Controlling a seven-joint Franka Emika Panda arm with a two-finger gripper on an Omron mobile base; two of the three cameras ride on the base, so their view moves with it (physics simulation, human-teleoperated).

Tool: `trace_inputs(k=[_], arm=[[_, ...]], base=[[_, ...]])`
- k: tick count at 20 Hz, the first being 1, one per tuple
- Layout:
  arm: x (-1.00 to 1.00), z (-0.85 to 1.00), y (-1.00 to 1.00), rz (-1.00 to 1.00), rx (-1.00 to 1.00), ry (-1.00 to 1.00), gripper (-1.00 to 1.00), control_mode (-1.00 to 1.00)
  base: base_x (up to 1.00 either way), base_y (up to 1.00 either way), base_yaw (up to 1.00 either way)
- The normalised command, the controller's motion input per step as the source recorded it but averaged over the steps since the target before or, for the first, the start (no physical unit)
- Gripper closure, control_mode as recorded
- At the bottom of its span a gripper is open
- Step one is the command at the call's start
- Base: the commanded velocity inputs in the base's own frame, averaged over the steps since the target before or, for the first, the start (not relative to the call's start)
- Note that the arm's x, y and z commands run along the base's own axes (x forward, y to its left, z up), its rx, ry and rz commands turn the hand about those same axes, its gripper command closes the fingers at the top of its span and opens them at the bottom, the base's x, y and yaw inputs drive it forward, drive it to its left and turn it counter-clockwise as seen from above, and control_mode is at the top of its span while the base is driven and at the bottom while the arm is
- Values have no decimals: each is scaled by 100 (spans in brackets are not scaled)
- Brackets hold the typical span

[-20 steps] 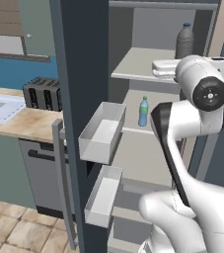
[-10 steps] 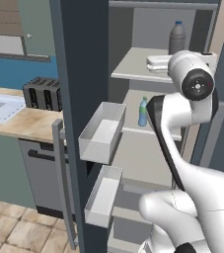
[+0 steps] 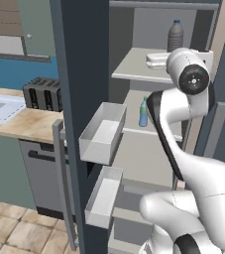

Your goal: Take the bottled waters from the counter and place them in the freezer to freeze. Close the freezer door after placing the bottles.

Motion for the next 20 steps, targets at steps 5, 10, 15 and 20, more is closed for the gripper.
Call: trace_inputs(k=[5, 10, 15, 20], arm=[[13, -5, -9, 0, 0, 0, 100, -100], [1, -7, 0, 0, 0, -1, 100, -100], [0, -5, -3, 0, 0, -3, 100, -100], [0, -7, -6, 0, 0, -1, 100, -100]], base=[[0, 0, 0], [0, 0, 0], [0, 0, 0], [0, 0, 0]])
